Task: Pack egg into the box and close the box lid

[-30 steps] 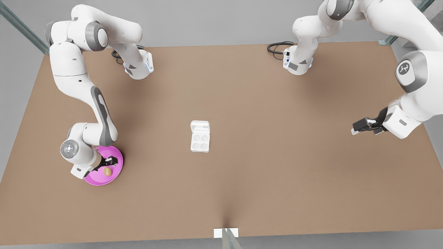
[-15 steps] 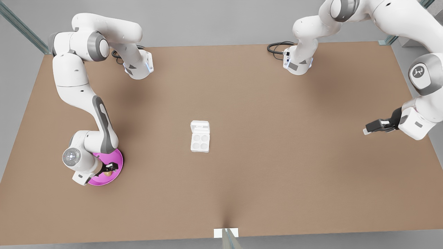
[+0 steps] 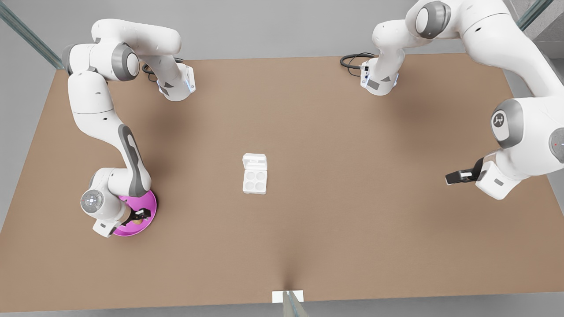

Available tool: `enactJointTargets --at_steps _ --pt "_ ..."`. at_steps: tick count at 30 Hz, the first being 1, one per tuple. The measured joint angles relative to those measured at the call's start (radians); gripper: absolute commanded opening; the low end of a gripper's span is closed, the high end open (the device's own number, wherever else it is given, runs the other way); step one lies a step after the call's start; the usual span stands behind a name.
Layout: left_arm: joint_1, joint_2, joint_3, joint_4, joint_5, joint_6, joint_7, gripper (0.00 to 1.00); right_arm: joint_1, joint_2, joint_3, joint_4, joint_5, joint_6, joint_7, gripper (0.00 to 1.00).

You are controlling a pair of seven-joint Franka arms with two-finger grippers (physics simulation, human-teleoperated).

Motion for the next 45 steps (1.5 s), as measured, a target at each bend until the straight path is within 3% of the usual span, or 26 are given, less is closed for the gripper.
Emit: enactJointTargets --at_steps 7,9,14,31,33,45 --pt "0.001 0.000 0.000 0.000 0.013 0.000 0.000 1.00 -0.002 0.000 0.000 -0.009 0.002 -0.005 -0.002 0.89" --pt "0.001 0.000 0.000 0.000 0.014 0.000 0.000 1.00 -0.003 0.000 0.000 -0.010 0.002 -0.006 -0.003 0.81" --pt "0.001 0.000 0.000 -0.001 0.015 0.000 0.000 1.00 -0.009 0.005 0.000 -0.012 0.000 -0.006 -0.006 0.75" --pt "-0.003 0.000 -0.001 -0.006 0.018 -0.006 0.000 1.00 -0.005 0.006 0.001 -0.006 -0.001 -0.012 -0.005 0.71" --pt "-0.003 0.000 -0.001 -0.012 0.018 -0.006 0.000 1.00 -0.005 0.006 0.001 -0.006 0.000 -0.011 -0.005 0.66" --pt "-0.005 0.000 -0.002 -0.014 0.019 -0.012 0.000 1.00 -0.005 0.006 0.001 -0.005 -0.001 -0.012 -0.003 0.59"
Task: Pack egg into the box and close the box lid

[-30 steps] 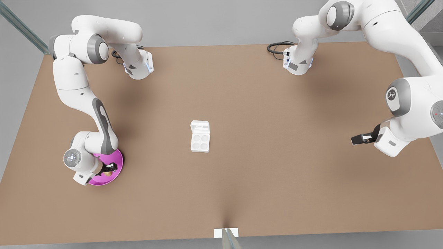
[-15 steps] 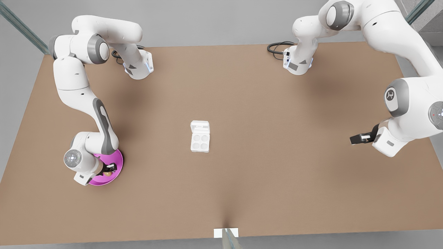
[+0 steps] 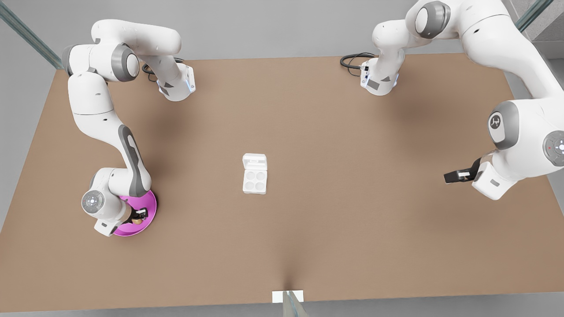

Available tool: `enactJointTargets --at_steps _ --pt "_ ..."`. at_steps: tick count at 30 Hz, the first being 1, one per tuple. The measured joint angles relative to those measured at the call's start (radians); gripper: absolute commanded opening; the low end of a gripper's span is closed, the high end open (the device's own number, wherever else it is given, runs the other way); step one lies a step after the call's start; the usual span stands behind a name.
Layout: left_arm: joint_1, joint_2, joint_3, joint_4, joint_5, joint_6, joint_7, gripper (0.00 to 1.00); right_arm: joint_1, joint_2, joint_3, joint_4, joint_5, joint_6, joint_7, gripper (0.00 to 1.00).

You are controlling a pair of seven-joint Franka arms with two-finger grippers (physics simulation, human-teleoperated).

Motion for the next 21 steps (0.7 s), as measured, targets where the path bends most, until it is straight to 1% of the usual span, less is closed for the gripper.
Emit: enactJointTargets --at_steps 21 --pt "-0.015 -0.001 0.000 0.000 0.020 -0.012 0.000 1.00 0.003 -0.001 0.000 0.000 -0.002 -0.018 -0.003 0.57"
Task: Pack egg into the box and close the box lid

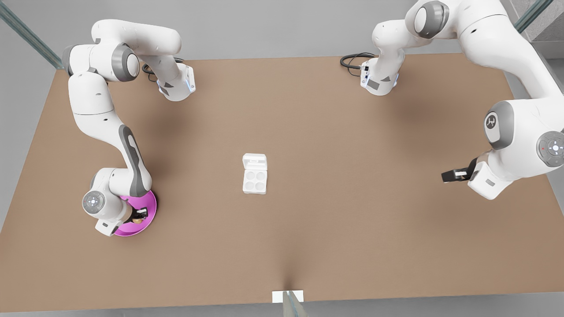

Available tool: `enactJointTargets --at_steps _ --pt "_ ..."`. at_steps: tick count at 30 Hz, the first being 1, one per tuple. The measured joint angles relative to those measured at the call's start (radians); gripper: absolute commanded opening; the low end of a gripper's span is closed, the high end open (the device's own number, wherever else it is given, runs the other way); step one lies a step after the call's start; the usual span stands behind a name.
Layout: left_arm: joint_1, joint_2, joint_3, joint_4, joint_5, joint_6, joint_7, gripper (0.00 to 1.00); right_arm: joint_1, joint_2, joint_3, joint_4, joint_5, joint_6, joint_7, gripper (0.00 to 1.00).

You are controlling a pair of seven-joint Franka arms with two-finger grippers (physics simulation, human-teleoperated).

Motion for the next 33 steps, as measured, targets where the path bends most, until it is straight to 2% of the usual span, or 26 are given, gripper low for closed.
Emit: enactJointTargets --at_steps 4,33 --pt "-0.053 0.015 0.000 0.000 0.008 0.000 -0.032 1.00 0.000 -0.003 0.001 0.002 0.000 -0.028 0.001 0.57" --pt "-0.066 0.021 0.002 -0.003 0.022 -0.033 -0.031 1.00 0.000 -0.004 0.000 0.002 0.001 -0.032 0.000 0.54"
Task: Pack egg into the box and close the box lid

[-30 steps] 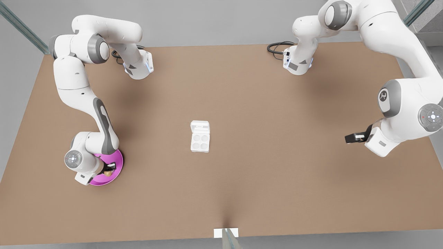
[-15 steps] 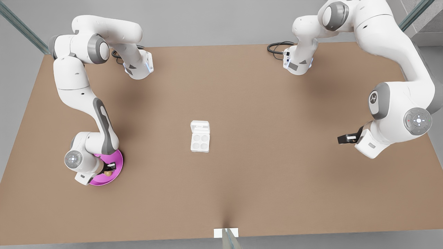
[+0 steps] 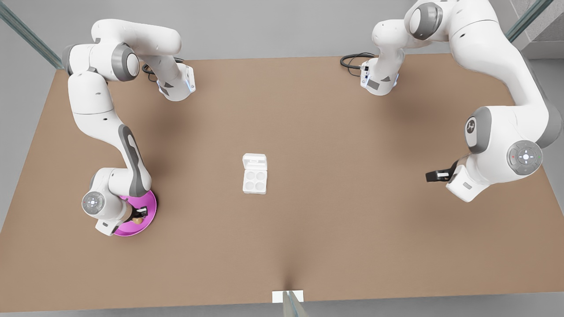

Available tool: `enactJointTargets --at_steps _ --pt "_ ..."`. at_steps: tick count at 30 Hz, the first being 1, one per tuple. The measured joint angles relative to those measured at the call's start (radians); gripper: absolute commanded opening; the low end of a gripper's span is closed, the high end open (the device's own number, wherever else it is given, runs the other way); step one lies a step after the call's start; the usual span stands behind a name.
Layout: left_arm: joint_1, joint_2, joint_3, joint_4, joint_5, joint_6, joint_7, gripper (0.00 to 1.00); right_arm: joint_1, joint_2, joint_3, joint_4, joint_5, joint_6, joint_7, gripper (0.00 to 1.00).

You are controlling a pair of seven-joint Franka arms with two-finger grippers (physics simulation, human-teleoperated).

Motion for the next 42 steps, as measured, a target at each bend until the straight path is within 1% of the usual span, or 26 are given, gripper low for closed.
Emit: enactJointTargets --at_steps 6,8,10,13,15,18,24,26,27,29,33,42 --pt "0.004 -0.001 0.001 0.000 0.000 -0.001 0.002 1.00 0.003 -0.005 0.003 0.001 0.006 -0.068 -0.002 0.54" --pt "0.005 0.000 0.002 0.000 0.000 -0.001 0.002 1.00 0.003 -0.012 0.006 0.036 0.008 -0.148 -0.001 0.57" --pt "0.006 -0.001 0.001 0.000 0.000 -0.002 0.002 1.00 0.003 -0.021 0.007 0.087 0.007 -0.239 -0.004 0.57" --pt "0.006 -0.002 0.002 0.001 0.000 -0.009 0.000 1.00 0.031 -0.050 0.012 0.119 0.005 -0.286 -0.002 0.57" --pt "0.006 -0.003 0.003 0.009 -0.001 -0.034 0.002 1.00 0.080 -0.051 0.010 0.147 0.005 -0.292 -0.001 0.57" --pt "0.010 -0.004 0.023 0.010 -0.002 -0.040 0.002 1.00 0.238 -0.050 0.003 0.181 0.010 -0.291 0.005 0.57" --pt "0.008 -0.003 0.023 0.009 -0.004 -0.039 0.005 1.00 0.550 -0.050 -0.008 0.232 0.021 -0.281 0.004 0.57" --pt "0.009 -0.003 0.023 0.009 -0.005 -0.039 0.006 1.00 0.623 -0.048 -0.008 0.244 0.014 -0.274 0.006 0.57" --pt "0.009 -0.003 0.023 0.009 -0.005 -0.039 0.006 1.00 0.651 -0.044 -0.008 0.246 0.015 -0.231 0.005 0.57" --pt "0.009 -0.003 0.023 0.009 -0.005 -0.039 0.006 1.00 0.717 -0.044 -0.017 0.246 0.016 -0.212 0.005 0.57" --pt "0.009 -0.003 0.023 0.009 -0.005 -0.039 0.006 1.00 0.804 -0.044 -0.016 0.258 0.021 -0.210 0.005 0.58" --pt "0.009 -0.003 0.026 0.009 -0.004 -0.039 0.006 1.00 0.812 -0.044 0.006 0.247 0.111 -0.226 0.000 0.59"
